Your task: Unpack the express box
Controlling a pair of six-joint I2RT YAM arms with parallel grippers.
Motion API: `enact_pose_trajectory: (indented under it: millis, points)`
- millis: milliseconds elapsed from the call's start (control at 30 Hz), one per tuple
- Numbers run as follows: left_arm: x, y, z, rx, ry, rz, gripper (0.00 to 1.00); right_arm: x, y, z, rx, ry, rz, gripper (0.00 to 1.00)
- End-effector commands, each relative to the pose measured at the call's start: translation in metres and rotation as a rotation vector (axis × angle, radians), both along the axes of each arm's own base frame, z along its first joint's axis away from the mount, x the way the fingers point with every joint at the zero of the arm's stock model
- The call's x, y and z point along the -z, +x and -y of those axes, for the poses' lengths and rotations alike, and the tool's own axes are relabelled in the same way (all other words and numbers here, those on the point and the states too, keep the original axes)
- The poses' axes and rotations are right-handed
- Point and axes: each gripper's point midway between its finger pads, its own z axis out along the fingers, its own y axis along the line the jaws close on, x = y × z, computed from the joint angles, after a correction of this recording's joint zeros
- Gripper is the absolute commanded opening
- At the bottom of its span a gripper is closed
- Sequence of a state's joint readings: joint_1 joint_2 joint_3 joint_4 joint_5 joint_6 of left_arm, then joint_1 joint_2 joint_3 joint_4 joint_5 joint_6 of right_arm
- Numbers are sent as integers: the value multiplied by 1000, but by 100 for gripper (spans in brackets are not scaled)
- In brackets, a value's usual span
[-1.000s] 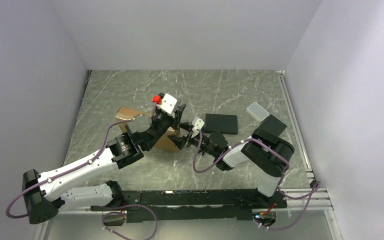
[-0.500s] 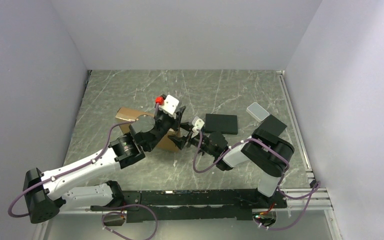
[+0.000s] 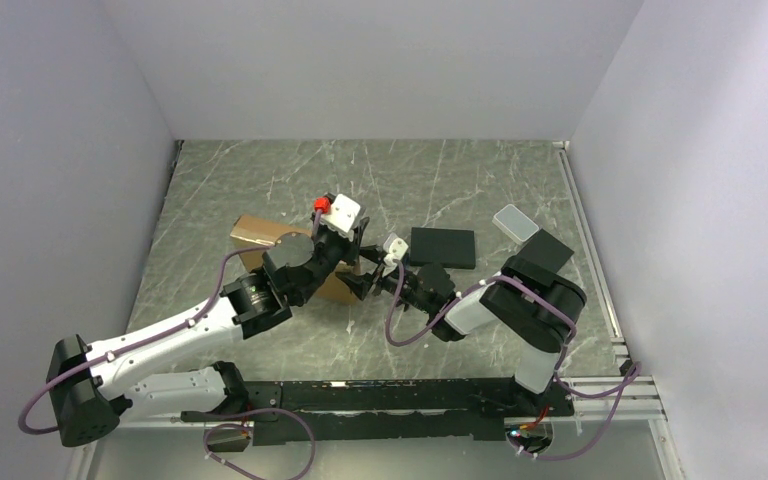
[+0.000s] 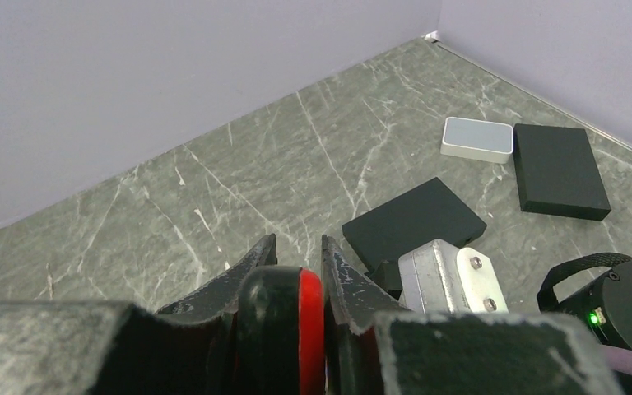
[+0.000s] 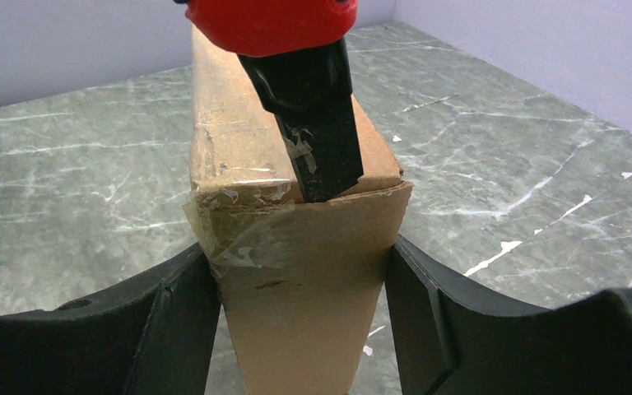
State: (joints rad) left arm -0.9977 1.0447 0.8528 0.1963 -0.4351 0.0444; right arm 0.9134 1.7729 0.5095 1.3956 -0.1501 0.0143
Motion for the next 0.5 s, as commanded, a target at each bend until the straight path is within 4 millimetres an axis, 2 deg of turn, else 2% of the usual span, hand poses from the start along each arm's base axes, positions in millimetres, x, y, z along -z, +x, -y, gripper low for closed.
enact_pose_trajectory:
  millis: [0,167,467]
  points:
    - [-17,3,-13,-47,-40,35,0,-24,-2,-5,-25,69,60,56]
    - [-12,1,-15,-51,-8,2,0,-23,0,-4,-16,64,59,56]
    - [7,-6,-22,-53,84,-91,0,-21,5,-4,4,56,50,54]
